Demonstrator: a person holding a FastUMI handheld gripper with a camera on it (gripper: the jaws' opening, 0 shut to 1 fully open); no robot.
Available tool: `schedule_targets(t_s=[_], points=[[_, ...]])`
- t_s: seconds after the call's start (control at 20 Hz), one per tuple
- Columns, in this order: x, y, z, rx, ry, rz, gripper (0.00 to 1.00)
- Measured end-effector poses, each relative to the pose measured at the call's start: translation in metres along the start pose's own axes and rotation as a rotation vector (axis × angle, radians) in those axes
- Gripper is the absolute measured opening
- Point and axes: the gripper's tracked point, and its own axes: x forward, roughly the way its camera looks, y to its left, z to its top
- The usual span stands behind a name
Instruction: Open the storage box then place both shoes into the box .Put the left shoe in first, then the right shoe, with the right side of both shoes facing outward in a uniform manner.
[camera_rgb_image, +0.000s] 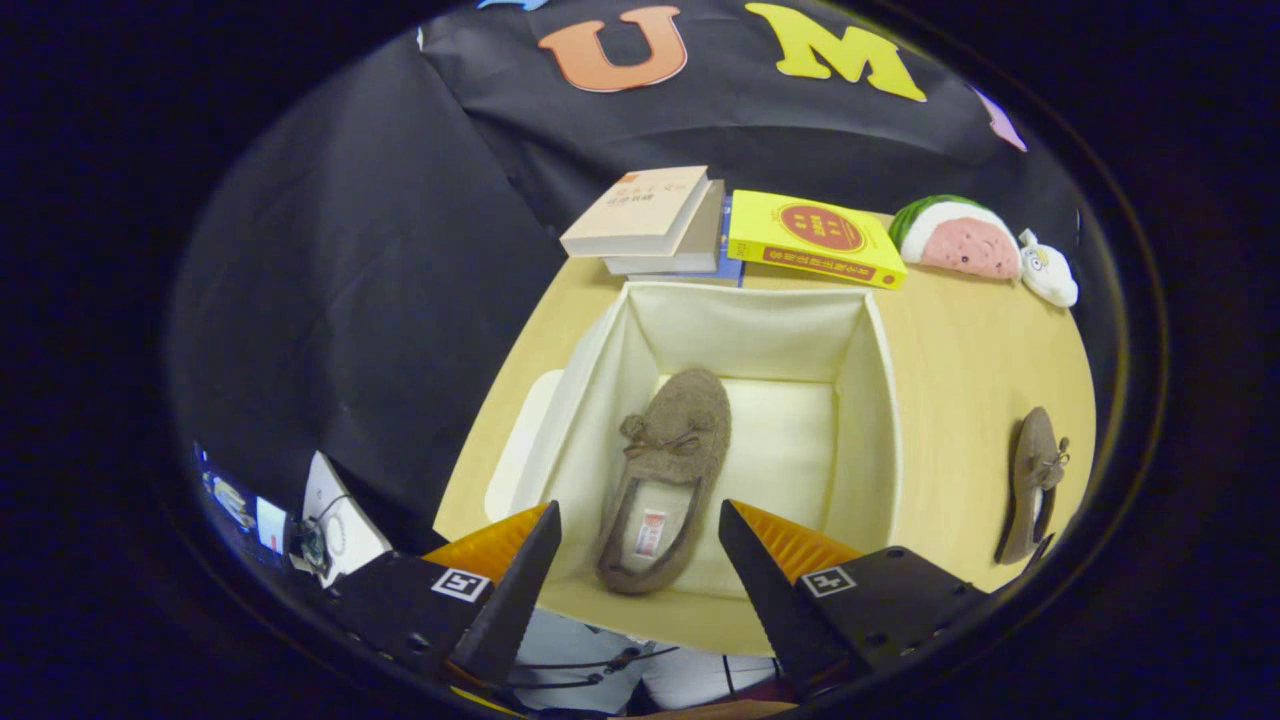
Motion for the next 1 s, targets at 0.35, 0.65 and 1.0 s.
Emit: schedule_targets(t_s=[0.35,0.65,1.0], points=[[-0.076,-0.054,0.003,0.002,-0.131,-0.017,0.96],[-0.095,-0.153,-0.003,0.047,-0.139,-0.131,0.96],[-0.096,-0.287,-0.014,0.144,-0.101,-0.253,0.96]])
